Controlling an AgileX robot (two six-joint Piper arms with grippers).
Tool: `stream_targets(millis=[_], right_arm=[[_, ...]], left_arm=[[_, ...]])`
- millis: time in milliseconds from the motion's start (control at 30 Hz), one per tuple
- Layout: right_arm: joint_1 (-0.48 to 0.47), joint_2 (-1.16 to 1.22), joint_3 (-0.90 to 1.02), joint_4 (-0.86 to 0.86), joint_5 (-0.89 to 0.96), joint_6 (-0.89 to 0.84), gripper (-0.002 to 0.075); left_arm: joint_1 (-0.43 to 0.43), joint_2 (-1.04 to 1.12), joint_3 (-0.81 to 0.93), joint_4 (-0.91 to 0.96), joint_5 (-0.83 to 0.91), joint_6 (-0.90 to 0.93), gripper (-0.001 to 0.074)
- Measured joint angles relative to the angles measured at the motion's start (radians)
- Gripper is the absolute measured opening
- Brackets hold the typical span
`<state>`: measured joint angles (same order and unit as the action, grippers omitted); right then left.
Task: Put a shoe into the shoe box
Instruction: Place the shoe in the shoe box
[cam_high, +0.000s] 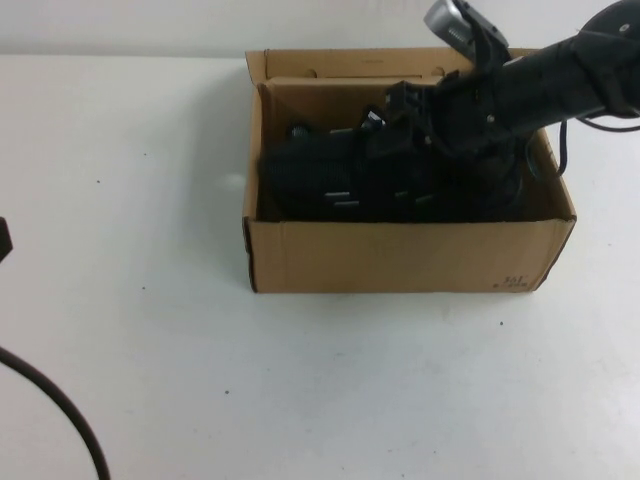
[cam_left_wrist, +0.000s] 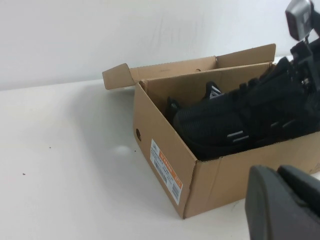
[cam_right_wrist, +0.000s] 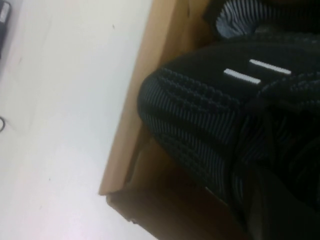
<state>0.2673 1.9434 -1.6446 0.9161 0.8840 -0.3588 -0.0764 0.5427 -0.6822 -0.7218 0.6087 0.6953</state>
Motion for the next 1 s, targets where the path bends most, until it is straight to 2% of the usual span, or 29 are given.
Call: stream_targets(millis=[500, 1000], right_arm=[[-0.002, 0.057, 0.000, 0.014, 0.052, 0.114, 0.0000], [-0.002, 0.106, -0.002, -0.030, 0.069, 0.118, 0.0000]], left_arm=[[0.000, 0.000, 0.000, 0.001, 0.000, -0.003, -0.0001], [0.000, 0.000, 0.000, 0.002, -0.004, -0.006, -0.0001]])
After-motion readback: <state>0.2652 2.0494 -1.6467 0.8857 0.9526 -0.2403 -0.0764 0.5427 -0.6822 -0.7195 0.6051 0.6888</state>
